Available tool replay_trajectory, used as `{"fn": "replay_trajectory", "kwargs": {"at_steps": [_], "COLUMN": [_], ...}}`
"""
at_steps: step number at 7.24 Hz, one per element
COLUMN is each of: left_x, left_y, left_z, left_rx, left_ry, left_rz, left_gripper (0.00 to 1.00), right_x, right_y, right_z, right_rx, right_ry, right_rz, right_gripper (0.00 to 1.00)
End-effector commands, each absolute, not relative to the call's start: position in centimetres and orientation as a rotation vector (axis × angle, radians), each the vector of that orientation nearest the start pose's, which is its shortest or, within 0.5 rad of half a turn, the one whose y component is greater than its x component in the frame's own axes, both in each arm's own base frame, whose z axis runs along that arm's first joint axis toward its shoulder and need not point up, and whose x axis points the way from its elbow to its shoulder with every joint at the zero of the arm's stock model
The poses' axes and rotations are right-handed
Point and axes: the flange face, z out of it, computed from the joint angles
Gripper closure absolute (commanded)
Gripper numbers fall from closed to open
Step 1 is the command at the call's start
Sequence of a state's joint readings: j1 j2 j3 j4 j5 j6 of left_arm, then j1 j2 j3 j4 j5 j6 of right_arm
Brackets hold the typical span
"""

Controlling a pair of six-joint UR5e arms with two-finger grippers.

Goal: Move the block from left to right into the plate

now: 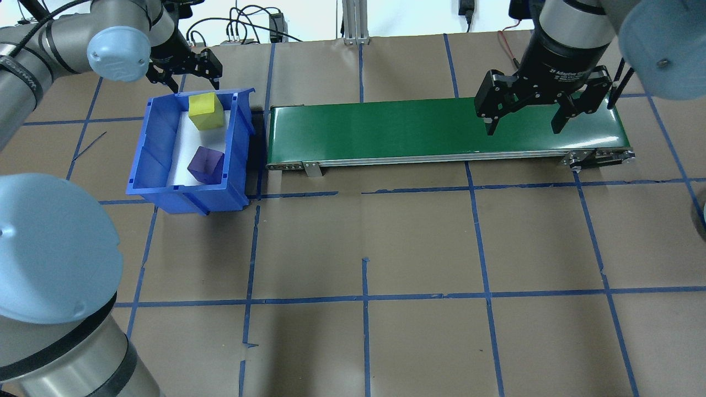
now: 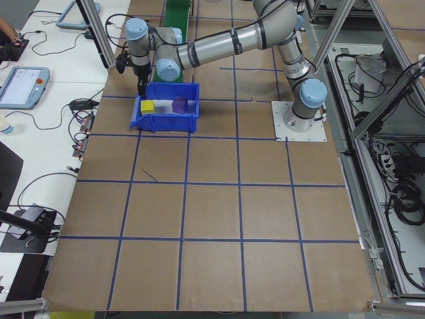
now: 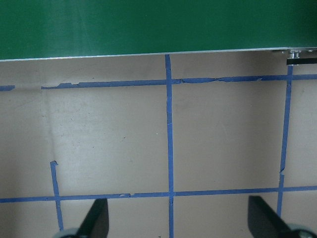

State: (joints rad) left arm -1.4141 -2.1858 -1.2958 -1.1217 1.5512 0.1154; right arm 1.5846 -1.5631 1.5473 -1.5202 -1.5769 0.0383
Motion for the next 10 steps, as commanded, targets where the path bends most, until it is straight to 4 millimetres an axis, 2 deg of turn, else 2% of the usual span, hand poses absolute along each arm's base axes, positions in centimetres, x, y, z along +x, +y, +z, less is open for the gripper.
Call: {"fn": "replay_trajectory", "kwargs": {"at_steps": [1, 3, 4, 5, 6, 7, 8, 10], "left_x": [-1.6, -1.6, -1.7, -1.6, -1.8, -1.7, -1.8, -2.3], "left_y": [-74.1, -74.2, -74.2, -74.1, -73.6, -73.7, -73.7, -72.3], "left_z": [25.1, 23.7, 23.4, 23.2, 22.7, 24.3, 28.3, 36.9], "left_rx": [-0.07, -0.068, -0.061, -0.025, -0.018, -0.013, 0.012, 0.023], "left_ry": [3.133, 3.137, 3.136, 3.136, 3.138, 3.135, 3.123, 3.132], "left_rz": [-0.214, -0.19, -0.185, -0.175, -0.156, -0.192, -0.257, -0.264], "left_gripper": [0.0, 0.01, 0.13, 0.38, 0.59, 0.59, 0.59, 0.59], "right_x": [13.9, 13.9, 13.9, 13.9, 14.0, 14.0, 14.0, 14.0], "right_y": [-49.0, -49.0, -49.0, -49.0, -49.0, -49.0, -49.0, -49.0], "right_z": [49.0, 49.0, 49.0, 49.0, 49.0, 49.0, 49.0, 49.0], "right_rx": [0.038, 0.041, 0.041, 0.041, 0.041, 0.041, 0.041, 0.041], "right_ry": [3.148, 3.148, 3.148, 3.148, 3.146, 3.146, 3.146, 3.146], "right_rz": [0.055, 0.055, 0.055, 0.055, 0.055, 0.055, 0.055, 0.055], "right_gripper": [0.0, 0.0, 0.0, 0.0, 0.0, 0.0, 0.0, 0.0]}}
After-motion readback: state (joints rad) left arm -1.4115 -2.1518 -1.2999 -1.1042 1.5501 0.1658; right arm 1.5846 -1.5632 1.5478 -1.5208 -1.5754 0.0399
